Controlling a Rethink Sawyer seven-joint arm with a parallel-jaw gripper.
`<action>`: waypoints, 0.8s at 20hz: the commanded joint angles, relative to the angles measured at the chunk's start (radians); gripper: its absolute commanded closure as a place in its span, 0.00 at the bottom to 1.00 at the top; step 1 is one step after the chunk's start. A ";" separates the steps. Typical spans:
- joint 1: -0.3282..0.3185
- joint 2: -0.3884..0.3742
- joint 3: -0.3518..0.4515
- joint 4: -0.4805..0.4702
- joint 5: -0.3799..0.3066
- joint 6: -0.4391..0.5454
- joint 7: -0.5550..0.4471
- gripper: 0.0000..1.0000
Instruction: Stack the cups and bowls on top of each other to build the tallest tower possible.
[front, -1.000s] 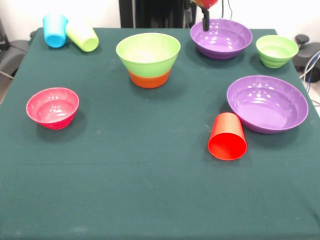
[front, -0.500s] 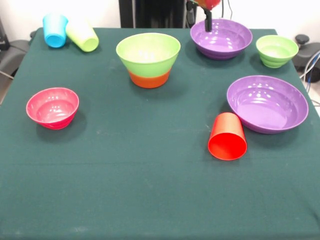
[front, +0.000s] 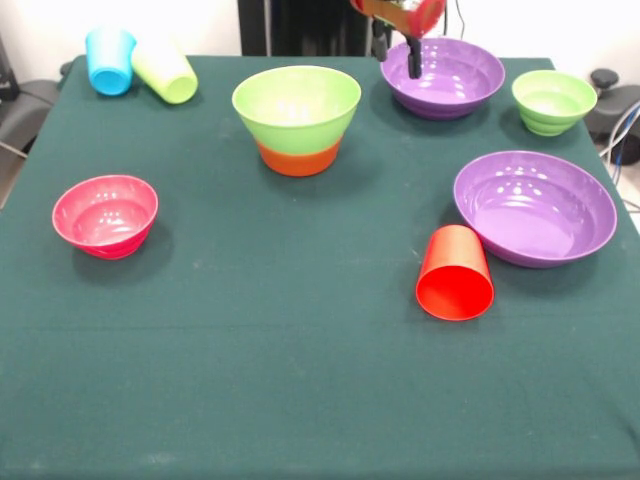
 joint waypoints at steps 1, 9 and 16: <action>0.022 0.077 0.080 -0.042 0.003 -0.084 0.109 0.00; 0.016 0.089 0.075 -0.056 -0.002 -0.090 0.102 0.00; 0.012 0.105 0.080 -0.061 -0.003 -0.107 0.103 0.00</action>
